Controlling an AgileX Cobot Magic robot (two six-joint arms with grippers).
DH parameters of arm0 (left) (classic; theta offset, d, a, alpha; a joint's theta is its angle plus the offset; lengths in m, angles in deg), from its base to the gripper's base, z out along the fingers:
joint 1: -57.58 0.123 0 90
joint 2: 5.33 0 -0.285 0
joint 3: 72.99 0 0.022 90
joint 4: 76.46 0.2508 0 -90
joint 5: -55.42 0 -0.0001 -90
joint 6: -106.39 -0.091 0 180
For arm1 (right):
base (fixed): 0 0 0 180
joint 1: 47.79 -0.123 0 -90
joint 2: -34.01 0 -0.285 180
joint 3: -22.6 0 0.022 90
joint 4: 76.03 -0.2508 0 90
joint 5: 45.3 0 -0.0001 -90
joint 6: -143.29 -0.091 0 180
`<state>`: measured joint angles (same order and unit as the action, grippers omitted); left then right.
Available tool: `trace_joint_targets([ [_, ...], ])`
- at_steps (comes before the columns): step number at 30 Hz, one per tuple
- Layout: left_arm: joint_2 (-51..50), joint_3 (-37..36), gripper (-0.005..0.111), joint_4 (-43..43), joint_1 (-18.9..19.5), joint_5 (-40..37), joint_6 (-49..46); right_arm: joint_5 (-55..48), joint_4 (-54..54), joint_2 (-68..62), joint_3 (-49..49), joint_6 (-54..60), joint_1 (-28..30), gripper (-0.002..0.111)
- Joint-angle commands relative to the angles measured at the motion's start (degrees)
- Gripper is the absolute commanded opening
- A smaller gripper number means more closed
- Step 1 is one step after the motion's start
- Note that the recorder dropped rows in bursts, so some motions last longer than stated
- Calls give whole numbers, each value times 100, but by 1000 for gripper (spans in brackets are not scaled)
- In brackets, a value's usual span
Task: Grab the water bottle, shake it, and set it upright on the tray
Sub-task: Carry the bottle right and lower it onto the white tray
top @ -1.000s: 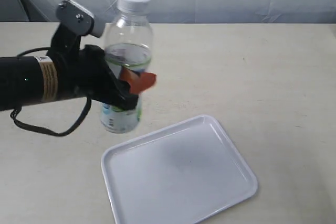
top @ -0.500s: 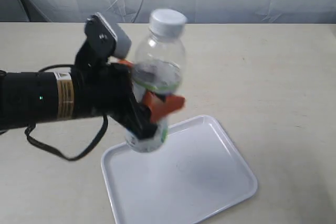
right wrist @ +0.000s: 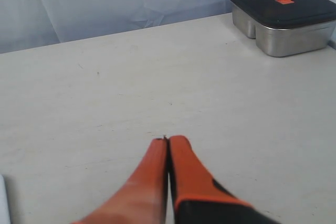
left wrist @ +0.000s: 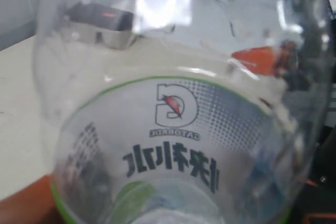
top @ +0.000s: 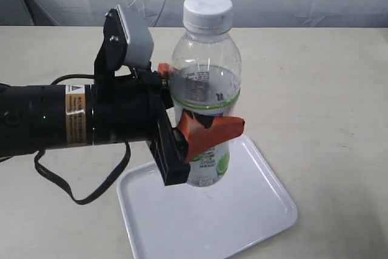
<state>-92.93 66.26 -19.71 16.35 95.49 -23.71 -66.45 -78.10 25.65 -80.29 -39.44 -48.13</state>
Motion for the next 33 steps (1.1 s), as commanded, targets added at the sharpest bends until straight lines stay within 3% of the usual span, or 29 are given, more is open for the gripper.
trace_joint_targets([
  [1,53,-253,0,-269,-8,295,-680,88,3,30,10,7,26,3],
  [7,-401,-936,0,-1722,-8,1474,-2128,88,3,30,10,7,26,3],
  [12,-1170,-913,0,-2475,-8,2417,-2639,88,3,30,10,7,26,3],
  [24,-2713,4,0,-2341,-8,2397,-2694,88,3,30,10,7,26,3],
  [33,-3151,301,0,-2285,-8,2393,-2662,88,3,30,10,7,26,3],
])
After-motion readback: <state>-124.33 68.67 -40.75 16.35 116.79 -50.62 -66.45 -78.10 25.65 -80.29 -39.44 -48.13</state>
